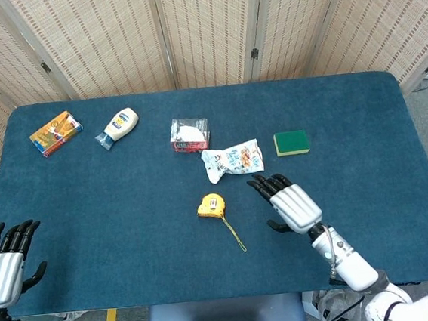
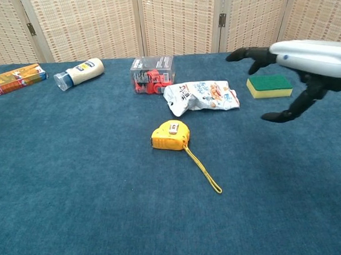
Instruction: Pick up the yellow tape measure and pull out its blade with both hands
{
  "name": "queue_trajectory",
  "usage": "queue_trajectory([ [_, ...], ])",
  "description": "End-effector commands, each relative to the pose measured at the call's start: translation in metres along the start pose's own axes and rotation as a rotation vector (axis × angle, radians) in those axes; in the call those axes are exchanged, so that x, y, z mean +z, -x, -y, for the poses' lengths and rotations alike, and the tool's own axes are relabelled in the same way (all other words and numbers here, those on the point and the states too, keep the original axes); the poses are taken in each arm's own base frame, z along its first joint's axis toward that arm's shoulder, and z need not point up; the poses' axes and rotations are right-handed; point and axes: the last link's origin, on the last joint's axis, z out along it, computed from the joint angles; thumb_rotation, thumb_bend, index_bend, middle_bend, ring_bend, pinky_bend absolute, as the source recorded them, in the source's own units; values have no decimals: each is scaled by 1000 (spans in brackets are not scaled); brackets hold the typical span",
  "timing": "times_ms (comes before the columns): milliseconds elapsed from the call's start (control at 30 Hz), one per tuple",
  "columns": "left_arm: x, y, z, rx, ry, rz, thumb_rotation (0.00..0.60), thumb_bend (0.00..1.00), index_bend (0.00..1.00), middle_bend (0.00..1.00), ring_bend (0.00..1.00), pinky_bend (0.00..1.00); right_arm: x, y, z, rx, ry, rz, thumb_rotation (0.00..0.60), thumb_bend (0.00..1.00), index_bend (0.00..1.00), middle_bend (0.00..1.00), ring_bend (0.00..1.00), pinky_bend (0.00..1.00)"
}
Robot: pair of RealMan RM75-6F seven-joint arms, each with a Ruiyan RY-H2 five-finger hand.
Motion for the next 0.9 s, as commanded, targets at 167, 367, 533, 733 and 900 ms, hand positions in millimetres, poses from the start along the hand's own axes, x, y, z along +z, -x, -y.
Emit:
queue_trajectory([
  [167, -4, 1, 4, -3, -8, 7, 600, 331, 154, 161, 182, 14, 51, 16, 38, -19, -51, 58, 600, 306, 0, 56, 155, 121],
  [367, -8, 1, 9, -6, -19, 12, 600, 330, 155, 161, 184, 14, 84, 33, 53, -32, -34, 99, 600, 305, 0, 56, 156, 124],
  [533, -11, 1, 12, -6, -28, 21, 600, 331, 155, 161, 184, 14, 105, 47, 59, -26, -9, 135, 600, 306, 0, 55, 155, 139],
  [733, -12, 3, 13, -5, -31, 31, 600, 330, 155, 161, 186, 14, 126, 60, 70, -14, -4, 172, 600, 306, 0, 51, 161, 142],
  [900, -12, 3, 15, -3, -34, 31, 600, 331, 155, 161, 187, 14, 137, 70, 79, -34, -3, 198, 600, 306, 0, 52, 171, 151],
])
